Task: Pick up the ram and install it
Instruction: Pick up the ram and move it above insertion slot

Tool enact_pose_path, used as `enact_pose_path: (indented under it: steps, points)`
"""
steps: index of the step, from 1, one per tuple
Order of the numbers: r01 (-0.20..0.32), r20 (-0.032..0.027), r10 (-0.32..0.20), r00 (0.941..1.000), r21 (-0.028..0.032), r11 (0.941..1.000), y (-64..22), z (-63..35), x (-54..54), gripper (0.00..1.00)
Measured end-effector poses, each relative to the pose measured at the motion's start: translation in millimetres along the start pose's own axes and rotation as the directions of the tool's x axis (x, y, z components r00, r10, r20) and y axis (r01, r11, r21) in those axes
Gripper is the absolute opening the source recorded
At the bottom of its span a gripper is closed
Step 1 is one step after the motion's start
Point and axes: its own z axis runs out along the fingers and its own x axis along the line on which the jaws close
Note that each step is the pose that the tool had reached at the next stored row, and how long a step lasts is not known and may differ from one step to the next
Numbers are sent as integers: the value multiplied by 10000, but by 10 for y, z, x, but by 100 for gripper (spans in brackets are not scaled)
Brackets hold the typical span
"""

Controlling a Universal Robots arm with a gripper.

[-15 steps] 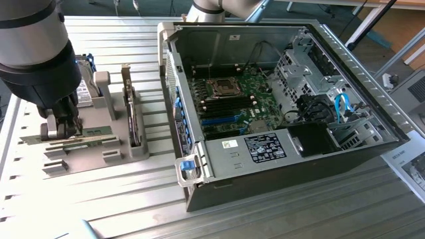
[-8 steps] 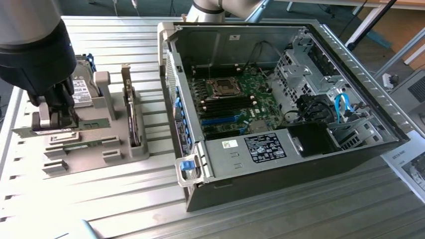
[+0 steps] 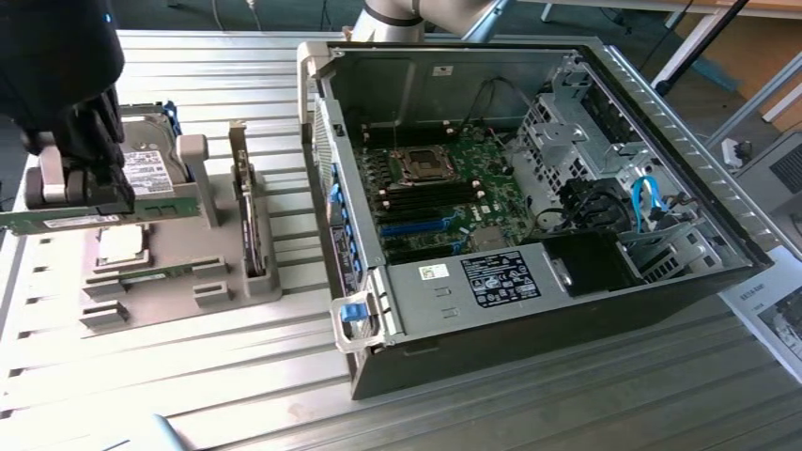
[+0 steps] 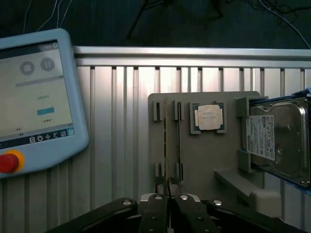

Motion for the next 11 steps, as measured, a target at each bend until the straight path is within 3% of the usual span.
enact_pose_path:
  steps: [6, 11]
  points:
    - [0, -1, 0, 10000, -1, 10000, 5, -221, -6, 12]
    - [1, 0, -1, 10000, 0, 10000, 6, -242, -6, 12]
